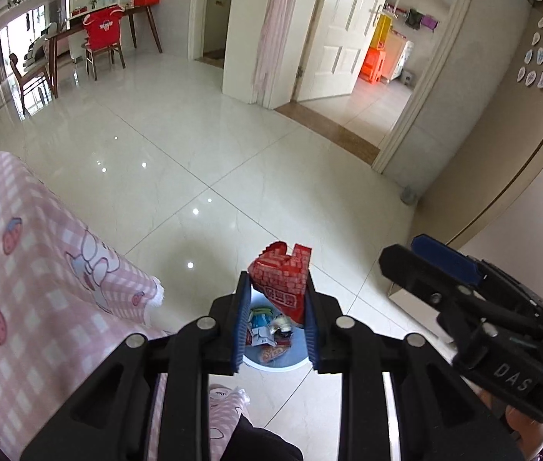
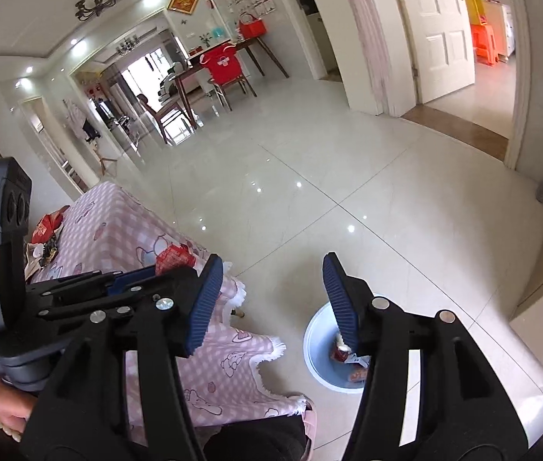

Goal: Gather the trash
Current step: 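Carry both wrappers to the blue bucket and open both tools to drop them, then return both tools to the rug and grasp the blue toothpaste tube with the left tool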

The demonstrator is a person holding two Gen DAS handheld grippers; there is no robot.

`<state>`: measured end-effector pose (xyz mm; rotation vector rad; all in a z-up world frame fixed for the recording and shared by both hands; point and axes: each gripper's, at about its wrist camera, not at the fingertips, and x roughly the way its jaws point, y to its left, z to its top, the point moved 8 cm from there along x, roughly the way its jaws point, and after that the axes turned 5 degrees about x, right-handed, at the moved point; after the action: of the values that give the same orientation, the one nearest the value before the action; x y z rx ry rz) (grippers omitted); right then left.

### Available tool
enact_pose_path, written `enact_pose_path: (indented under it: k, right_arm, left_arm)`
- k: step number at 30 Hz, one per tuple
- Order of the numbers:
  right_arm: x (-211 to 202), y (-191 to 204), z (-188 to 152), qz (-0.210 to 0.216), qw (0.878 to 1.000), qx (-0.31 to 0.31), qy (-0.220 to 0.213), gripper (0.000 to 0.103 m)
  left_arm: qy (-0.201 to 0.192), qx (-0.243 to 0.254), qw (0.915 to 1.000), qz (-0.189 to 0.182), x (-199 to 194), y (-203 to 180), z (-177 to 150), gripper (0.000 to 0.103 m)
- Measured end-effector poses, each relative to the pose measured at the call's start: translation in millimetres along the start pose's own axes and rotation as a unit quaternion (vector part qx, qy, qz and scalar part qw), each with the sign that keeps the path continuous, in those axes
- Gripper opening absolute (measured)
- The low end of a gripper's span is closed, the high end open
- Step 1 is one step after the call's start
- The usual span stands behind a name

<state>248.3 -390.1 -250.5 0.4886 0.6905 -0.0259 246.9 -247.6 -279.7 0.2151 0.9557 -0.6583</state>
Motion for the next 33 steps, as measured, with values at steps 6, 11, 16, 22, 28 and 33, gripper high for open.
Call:
enact_pose_path:
  k: [6, 11, 16, 22, 28, 33]
  right_arm:
    - [-3, -12, 0, -0.001, 1.0, 0.011, -0.002, 0.054]
    - [-8, -24, -3, -0.01, 1.0, 0.026, -0.009, 0.056]
    - [-15, -42, -2, -0.047, 0.998, 0.044, -0.029, 0.056]
    - [-36, -61, 5, -0.081, 0.992, 0.061, -0.076, 0.059]
    - [-49, -78, 8, -0.099, 0.985, 0.084, -0.111, 0.061]
    - [-42, -75, 5, -0.093, 0.988, 0.085, -0.093, 0.062]
  left_arm:
    - [0.014, 0.007, 0.9999, 0.001, 11, -6, -6, 0.024]
    - [0.023, 0.013, 0.9997, 0.001, 16, -7, -6, 0.024]
    - [0.032, 0.018, 0.9993, -0.004, 29, -14, 0, 0.024]
    - [0.038, 0.032, 0.9986, -0.018, 44, -30, 11, 0.025]
    - [0.027, 0.019, 0.9994, -0.009, 48, -36, 19, 0.082]
    - [0.031, 0.004, 0.9995, -0.011, 46, -29, 13, 0.082]
